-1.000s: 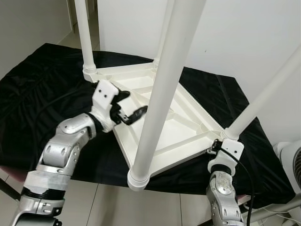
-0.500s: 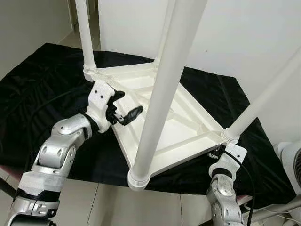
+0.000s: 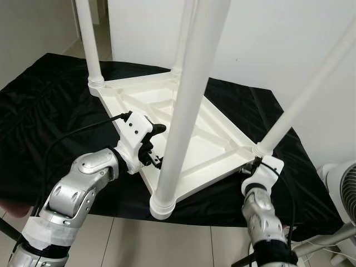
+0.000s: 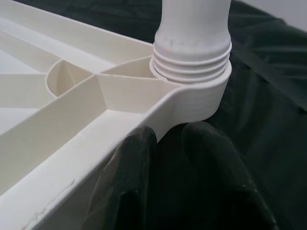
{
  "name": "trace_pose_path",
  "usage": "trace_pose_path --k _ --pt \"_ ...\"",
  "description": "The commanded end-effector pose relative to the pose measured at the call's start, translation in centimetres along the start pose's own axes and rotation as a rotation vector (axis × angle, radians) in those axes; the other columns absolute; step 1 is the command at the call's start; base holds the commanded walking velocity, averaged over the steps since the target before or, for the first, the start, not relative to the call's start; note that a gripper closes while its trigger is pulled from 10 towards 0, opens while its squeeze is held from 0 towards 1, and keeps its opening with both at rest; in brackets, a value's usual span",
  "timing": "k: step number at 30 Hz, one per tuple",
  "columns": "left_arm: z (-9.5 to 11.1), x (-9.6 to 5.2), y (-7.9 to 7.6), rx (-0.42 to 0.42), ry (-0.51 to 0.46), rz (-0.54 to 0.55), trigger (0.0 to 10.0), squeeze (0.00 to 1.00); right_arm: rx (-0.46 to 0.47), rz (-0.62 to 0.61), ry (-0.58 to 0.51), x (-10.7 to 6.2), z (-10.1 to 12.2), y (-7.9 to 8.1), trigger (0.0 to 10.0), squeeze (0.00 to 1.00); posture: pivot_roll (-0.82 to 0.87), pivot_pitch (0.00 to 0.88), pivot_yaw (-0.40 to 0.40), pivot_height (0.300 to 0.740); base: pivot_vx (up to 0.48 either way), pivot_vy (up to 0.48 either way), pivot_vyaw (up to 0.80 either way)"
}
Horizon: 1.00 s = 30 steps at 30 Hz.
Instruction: Building children table
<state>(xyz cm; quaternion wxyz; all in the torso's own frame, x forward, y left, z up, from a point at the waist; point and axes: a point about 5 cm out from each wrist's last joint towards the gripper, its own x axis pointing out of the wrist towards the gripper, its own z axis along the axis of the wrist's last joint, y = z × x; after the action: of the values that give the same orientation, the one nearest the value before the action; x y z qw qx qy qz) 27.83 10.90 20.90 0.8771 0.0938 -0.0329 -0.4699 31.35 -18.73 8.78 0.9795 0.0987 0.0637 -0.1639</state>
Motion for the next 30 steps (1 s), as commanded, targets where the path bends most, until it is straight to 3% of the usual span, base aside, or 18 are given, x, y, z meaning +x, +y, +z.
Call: trace_pose_path --k 1,12,18,24,26,30 --pt "0.4 0.3 -1.9 -0.007 -0.012 -0.177 10.0 0.0 0.005 0.072 0.043 0.6 -0.2 1.1 10.0 0.0 0.0 0.011 -0.117 0.74 0.0 0.0 0.0" --pt "1.8 1.0 -3.9 -0.017 -0.05 -0.229 10.0 0.0 -0.044 0.179 0.017 2.5 1.1 3.6 10.0 0.0 0.0 0.014 -0.106 0.74 0.0 0.0 0.0" --pt "1.9 1.4 -4.1 -0.017 -0.053 -0.23 10.0 0.0 -0.059 0.154 -0.02 2.8 1.6 3.6 10.0 0.0 0.0 0.019 -0.105 0.74 0.0 0.0 0.0" --pt "1.6 1.2 -2.0 -0.007 -0.049 -0.116 10.0 0.0 -0.053 0.128 -0.098 2.6 2.4 1.7 10.0 0.0 0.0 0.024 -0.108 0.74 0.0 0.0 0.0" --pt "1.0 0.6 0.1 0.016 -0.026 -0.024 10.0 0.0 -0.085 0.143 -0.148 1.8 2.5 0.6 10.0 0.0 0.0 0.025 -0.11 0.74 0.0 0.0 0.0" --pt "0.7 0.0 1.4 0.031 -0.014 0.023 10.0 0.0 -0.103 0.166 -0.166 1.2 2.5 0.0 10.0 0.0 -0.01 0.028 -0.111 0.74 0.0 0.0 0.0"
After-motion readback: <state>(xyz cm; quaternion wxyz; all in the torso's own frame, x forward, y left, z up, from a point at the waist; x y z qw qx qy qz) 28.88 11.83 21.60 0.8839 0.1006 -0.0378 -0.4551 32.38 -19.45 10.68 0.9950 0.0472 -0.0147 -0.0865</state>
